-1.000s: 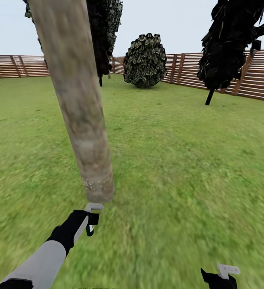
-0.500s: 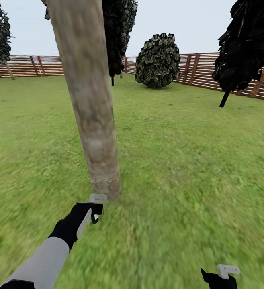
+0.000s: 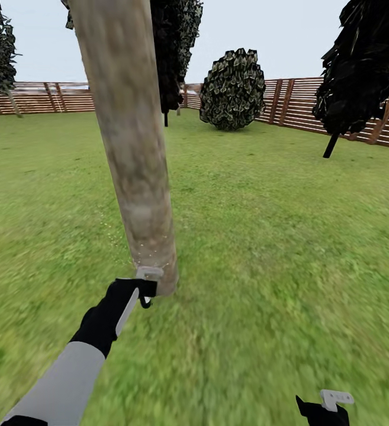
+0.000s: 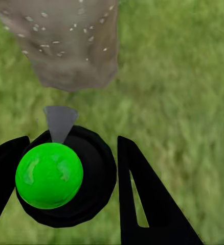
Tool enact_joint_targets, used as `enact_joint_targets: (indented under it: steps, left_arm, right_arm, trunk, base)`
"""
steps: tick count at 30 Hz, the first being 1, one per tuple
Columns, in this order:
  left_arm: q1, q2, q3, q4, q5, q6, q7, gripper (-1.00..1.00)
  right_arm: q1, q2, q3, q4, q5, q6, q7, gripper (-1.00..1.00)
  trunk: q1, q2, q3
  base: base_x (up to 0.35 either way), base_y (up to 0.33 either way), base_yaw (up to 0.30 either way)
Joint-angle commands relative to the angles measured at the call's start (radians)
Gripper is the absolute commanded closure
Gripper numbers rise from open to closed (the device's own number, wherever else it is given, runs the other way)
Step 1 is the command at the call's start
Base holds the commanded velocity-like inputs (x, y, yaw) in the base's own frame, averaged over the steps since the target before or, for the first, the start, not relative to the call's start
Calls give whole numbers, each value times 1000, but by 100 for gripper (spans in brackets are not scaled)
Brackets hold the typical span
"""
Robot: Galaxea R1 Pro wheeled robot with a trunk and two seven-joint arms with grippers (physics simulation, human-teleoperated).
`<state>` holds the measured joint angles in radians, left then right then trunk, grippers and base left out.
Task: In the garden, pick up the pesticide atomizer on the floor and spray pesticide onto both trees until each tree trunk is fully covered.
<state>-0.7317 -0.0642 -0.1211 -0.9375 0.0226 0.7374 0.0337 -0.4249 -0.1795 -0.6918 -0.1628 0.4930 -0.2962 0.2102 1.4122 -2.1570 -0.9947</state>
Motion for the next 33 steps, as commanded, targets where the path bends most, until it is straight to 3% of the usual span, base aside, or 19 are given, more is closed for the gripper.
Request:
enact_joint_targets:
  steps: [1, 2, 3, 4, 8, 9, 12, 18, 22, 24, 27, 31, 33]
  left_arm:
    - [0, 8, 1, 1, 1, 17, 0, 100]
    - [-1, 15, 1, 1, 1, 40, 0, 100]
    - [-2, 44, 2, 0, 1, 125, -1, 100]
    - [-10, 64, 2, -6, 2, 170, -1, 100]
    - [-23, 147, 3, -43, 9, 226, -6, 100]
    - [-23, 152, 3, -47, 11, 228, -6, 100]
    - [-28, 137, 1, -54, 14, 229, -6, 100]
    - [-25, 22, -3, -119, 9, 231, -5, 100]
    - [-29, 32, 3, -121, 3, 231, -4, 100]
    - [-31, 87, 19, -122, 6, 230, -3, 100]
    - [-38, 117, 53, -122, 10, 230, -4, 100]
    - [-44, 97, 66, -149, 15, 232, -5, 100]
    - [-44, 55, 65, -191, 10, 258, -5, 100]
  right_arm:
    - [0, 0, 0, 0, 0, 0, 0, -100]
    - [0, 0, 0, 0, 0, 0, 0, -100]
    - [0, 0, 0, 0, 0, 0, 0, -100]
    - [0, 0, 0, 0, 1, 0, 0, -100]
    - [0, 0, 0, 0, 1, 0, 0, -100]
    - [0, 0, 0, 0, 1, 0, 0, -100]
    - [0, 0, 0, 0, 1, 0, 0, -100]
    - [0, 0, 0, 0, 1, 0, 0, -100]
    - [0, 0, 0, 0, 1, 0, 1, -100]
    - [0, 0, 0, 0, 1, 0, 0, -100]
    - [0, 0, 0, 0, 1, 0, 0, -100]
    - [0, 0, 0, 0, 1, 0, 0, -100]
    - [0, 0, 0, 0, 1, 0, 1, -100]
  trunk:
    - [0, 0, 0]
    - [0, 0, 0]
    - [0, 0, 0]
    - [0, 0, 0]
    - [0, 0, 0]
    - [0, 0, 0]
    - [0, 0, 0]
    - [0, 0, 0]
    - [0, 0, 0]
    - [0, 0, 0]
    - [0, 0, 0]
    - [0, 0, 0]
    - [0, 0, 0]
  base:
    - [0, 0, 0]
    - [0, 0, 0]
    - [0, 0, 0]
    - [0, 0, 0]
    - [0, 0, 0]
    - [0, 0, 0]
    - [0, 0, 0]
    - [0, 0, 0]
    - [0, 0, 0]
    - [0, 0, 0]
    - [0, 0, 0]
    - [0, 0, 0]
    - [0, 0, 0]
